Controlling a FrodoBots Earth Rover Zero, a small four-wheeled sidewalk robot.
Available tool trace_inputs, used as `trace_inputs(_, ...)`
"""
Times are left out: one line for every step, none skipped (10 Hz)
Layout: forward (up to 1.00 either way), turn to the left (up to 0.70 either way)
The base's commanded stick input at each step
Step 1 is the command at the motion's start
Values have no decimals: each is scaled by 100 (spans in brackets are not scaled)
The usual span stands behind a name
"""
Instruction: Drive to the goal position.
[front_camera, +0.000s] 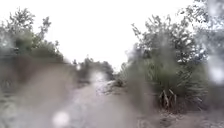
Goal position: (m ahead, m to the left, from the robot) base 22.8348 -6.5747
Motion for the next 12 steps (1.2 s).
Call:
trace_inputs(45, 2)
trace_inputs(45, 27)
trace_inputs(45, 27)
trace_inputs(45, 27)
trace_inputs(45, 27)
trace_inputs(45, 27)
trace_inputs(45, 27)
trace_inputs(45, 27)
trace_inputs(45, 27)
trace_inputs(45, 27)
trace_inputs(45, 19)
trace_inputs(45, 0)
